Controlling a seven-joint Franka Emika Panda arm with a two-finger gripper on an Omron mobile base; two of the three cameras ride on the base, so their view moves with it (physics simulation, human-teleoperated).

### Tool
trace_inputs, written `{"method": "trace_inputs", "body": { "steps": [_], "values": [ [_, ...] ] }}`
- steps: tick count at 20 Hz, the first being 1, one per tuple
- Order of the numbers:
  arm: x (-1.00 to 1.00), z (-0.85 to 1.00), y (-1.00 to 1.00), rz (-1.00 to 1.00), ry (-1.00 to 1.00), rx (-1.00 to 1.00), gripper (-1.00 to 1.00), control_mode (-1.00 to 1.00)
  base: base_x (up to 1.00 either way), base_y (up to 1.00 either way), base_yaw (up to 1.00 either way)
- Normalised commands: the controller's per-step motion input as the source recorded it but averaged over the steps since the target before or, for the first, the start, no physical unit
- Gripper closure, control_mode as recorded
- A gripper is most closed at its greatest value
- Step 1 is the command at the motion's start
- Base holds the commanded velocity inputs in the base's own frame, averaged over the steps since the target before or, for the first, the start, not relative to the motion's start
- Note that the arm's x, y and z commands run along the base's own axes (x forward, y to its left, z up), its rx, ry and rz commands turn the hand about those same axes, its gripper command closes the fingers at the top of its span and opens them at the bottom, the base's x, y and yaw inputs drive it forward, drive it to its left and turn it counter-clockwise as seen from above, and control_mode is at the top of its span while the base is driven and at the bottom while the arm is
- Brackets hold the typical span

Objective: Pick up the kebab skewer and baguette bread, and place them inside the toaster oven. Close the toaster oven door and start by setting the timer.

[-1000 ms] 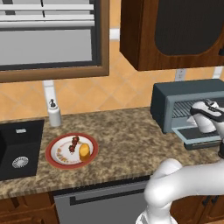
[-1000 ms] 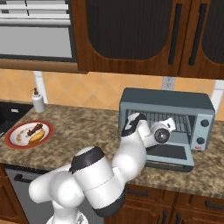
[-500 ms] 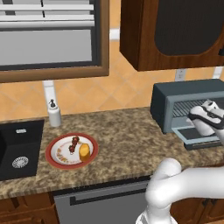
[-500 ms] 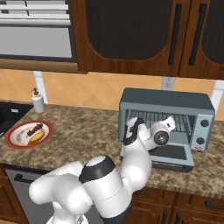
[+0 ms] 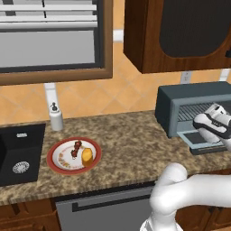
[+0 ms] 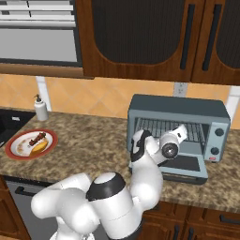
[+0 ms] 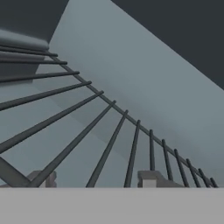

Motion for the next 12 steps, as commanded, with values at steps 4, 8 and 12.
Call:
{"method": "trace_inputs", "body": {
  "steps": [4, 8, 12],
  "values": [
    [-0.16, 0.03, -0.28, 0.0, 0.01, 0.0, 1.0, -1.0, 0.0, 0.0, 0.0],
    [-0.54, 0.0, -0.43, 0.0, 0.04, 0.03, 1.0, -1.0, 0.0, 0.0, 0.0],
    [-0.67, 0.01, -0.64, 0.01, 0.01, 0.05, 1.0, -1.0, 0.0, 0.0, 0.0]
  ]
}}
